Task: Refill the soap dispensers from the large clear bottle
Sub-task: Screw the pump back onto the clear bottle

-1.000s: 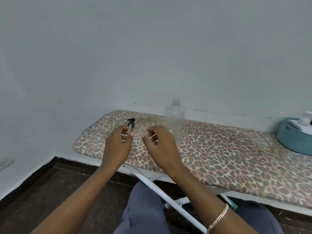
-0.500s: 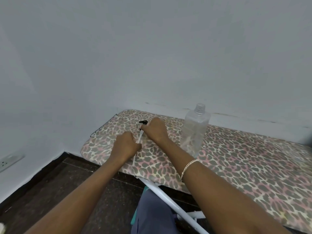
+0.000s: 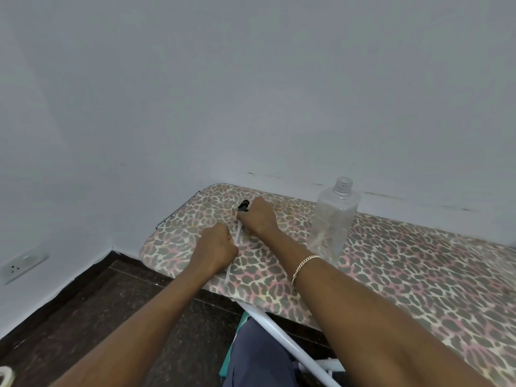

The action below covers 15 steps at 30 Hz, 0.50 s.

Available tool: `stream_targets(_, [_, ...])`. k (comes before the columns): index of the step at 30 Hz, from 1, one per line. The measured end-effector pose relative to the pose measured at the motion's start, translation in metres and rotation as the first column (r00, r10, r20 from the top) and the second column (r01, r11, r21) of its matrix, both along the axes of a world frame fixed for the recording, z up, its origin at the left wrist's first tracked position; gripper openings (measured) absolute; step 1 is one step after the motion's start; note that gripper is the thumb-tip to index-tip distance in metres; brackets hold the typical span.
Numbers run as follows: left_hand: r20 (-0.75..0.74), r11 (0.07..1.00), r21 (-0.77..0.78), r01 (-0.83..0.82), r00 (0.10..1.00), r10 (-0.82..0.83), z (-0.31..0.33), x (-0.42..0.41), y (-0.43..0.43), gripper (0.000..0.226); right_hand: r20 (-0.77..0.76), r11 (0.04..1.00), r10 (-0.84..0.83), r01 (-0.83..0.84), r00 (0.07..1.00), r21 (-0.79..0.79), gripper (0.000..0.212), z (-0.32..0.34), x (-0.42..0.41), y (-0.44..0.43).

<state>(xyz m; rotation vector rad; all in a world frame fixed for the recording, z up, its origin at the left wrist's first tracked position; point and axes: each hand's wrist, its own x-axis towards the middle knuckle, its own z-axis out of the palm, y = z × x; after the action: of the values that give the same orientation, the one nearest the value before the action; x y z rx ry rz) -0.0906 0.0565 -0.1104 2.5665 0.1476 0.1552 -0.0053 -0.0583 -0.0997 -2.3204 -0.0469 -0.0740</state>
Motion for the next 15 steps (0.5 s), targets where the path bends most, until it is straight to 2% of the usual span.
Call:
stream_targets(2, [0.031,1.0,-0.003,0.011,0.999,-0.011,0.002,-0.003,-0.002,0.003,0.005,1.0,-0.002,0.002,1.0,0.029,0.045,0.007,-0.002,-0.002])
stream_targets(6, [0.12,0.999,0.005,0.046,0.992,-0.047,0.012,-0.01,-0.008,0.008,0.056,0.991,-0.027,0.02,0.998,0.134,0.048,0.027,-0.006,-0.01])
stream_targets(10, [0.216,0.997,-0.014,0.073,0.974,-0.069,0.032,-0.02,-0.017,0.009,0.106,0.975,-0.071,0.047,0.992,0.219,0.039,0.054,-0.015,-0.017])
stream_targets(13, [0.316,0.994,-0.041,0.105,0.945,-0.086,0.048,-0.028,-0.024,0.011,0.194,0.964,-0.073,0.02,0.978,0.264,0.048,0.084,-0.031,-0.024])
stream_targets(15, [0.387,0.99,-0.063,0.125,0.918,-0.092,0.06,-0.033,-0.028,0.011,0.264,0.965,-0.082,0.01,0.961,0.263,0.045,0.107,-0.045,-0.03])
